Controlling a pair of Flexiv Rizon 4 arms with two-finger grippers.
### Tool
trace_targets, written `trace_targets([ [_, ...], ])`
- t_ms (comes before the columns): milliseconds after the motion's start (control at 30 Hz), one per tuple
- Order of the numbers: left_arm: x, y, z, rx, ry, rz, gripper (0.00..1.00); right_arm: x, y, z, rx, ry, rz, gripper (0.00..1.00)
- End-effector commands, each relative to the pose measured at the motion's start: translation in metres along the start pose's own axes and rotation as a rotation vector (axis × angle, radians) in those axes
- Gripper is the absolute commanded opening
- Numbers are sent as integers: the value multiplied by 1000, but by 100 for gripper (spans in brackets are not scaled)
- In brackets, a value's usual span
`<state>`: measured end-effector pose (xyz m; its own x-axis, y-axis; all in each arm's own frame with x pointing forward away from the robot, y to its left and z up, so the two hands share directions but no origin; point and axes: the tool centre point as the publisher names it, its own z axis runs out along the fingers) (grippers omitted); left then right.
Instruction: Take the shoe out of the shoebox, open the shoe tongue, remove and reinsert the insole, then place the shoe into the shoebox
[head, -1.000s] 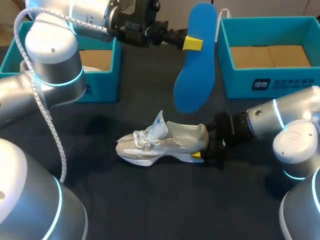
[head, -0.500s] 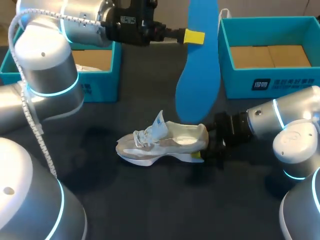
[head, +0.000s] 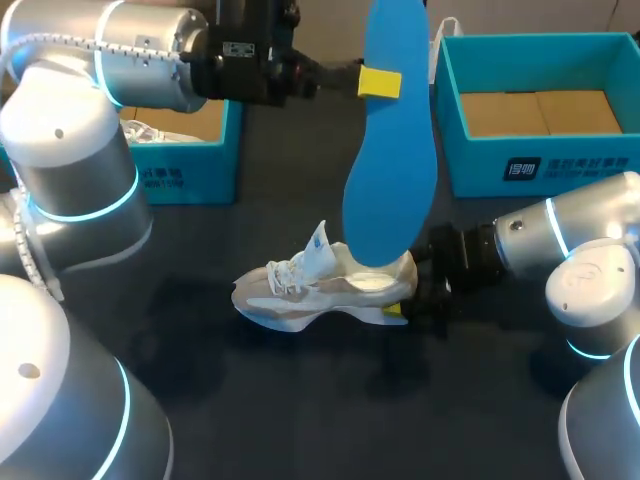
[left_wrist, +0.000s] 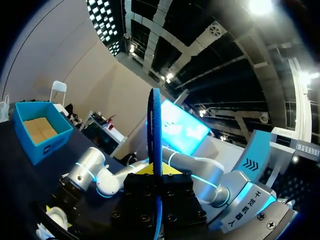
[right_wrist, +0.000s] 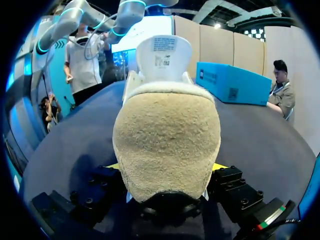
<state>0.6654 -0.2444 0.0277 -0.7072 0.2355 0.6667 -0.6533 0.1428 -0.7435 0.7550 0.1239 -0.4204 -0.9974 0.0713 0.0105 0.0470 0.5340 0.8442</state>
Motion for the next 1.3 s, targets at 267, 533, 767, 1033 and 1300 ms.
trace_targets([
  [267, 9, 22, 6, 16, 19, -36, 0, 1, -1, 4, 4, -1, 0, 0],
  [533, 13, 33, 9, 18, 24, -74, 0, 1, -1, 4, 4, -1, 0, 0],
  [767, 17, 36, 13, 34, 21, -78, 0, 1, -1, 4, 4, -1, 0, 0],
  [1033, 17, 35, 13, 34, 22, -80, 0, 1, -1, 4, 4, -1, 0, 3],
  [1300, 17, 35, 13, 34, 22, -80, 0, 1, -1, 4, 4, -1, 0, 100],
])
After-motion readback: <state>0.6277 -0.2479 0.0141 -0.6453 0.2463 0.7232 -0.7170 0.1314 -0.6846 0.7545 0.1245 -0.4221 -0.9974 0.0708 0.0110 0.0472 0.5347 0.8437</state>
